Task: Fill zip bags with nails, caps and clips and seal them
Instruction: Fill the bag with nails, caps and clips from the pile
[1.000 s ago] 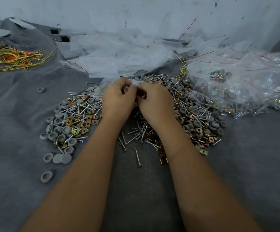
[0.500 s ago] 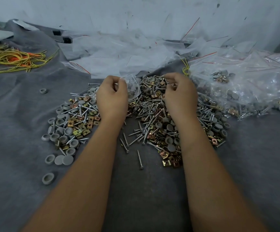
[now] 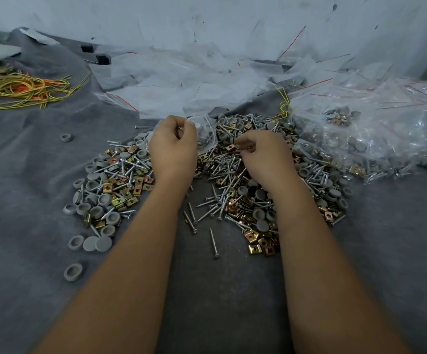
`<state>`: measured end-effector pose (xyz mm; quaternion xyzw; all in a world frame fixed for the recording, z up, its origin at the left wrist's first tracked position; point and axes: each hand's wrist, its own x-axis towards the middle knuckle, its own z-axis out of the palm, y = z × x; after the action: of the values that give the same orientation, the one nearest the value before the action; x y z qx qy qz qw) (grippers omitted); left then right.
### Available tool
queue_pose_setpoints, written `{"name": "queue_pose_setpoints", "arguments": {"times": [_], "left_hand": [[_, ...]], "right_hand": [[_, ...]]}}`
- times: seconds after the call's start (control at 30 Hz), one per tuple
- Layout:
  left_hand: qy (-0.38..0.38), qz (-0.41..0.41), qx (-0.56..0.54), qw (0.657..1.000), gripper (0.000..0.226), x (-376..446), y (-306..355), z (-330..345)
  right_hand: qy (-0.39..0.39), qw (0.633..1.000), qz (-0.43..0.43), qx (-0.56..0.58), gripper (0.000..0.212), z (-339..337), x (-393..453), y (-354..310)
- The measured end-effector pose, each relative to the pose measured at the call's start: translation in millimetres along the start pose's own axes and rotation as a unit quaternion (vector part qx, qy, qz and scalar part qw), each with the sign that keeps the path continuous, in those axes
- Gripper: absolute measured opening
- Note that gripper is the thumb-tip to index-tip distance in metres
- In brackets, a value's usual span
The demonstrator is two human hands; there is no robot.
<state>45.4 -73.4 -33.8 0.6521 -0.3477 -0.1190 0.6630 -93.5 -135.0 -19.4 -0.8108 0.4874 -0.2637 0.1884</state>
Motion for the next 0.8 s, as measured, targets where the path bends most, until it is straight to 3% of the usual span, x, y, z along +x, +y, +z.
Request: {"name": "queue_pose_setpoints", "arguments": {"times": [0.17,0.3,0.37,0.47,0.53,0.8], "left_hand": [[-0.001,-0.001,0.000,1.000,0.025,0,0,0],[0.000,-0.003,0.005,1.000,0.026,0,0,0],[0.002,-0.003,0.005,1.000,0.026,0,0,1],[-0.001,-0.004,0.002,1.000,0.026,0,0,1],[-0.003,-0.006,0.005,1.000,0.025,-1,1,1],[-0.014,-0.008,0.011,1.000,0.025,-1,1,1]], "right_hand": [[0.001,0.993,0.014,0.114,0.034,-2,2,1],[0.105,0.988,0.020,0.109,0.035,-4,1,5],[0.115,0.988,0.023,0.095,0.045,-5,2,10],[0.030,0.998,0.007,-0.050,0.048,-1,8,16],[-0.021,0.986,0.000,-0.163,0.045,2,9,16],[-0.005,0.980,-0.013,-0.198,0.037,3,10,13]]}}
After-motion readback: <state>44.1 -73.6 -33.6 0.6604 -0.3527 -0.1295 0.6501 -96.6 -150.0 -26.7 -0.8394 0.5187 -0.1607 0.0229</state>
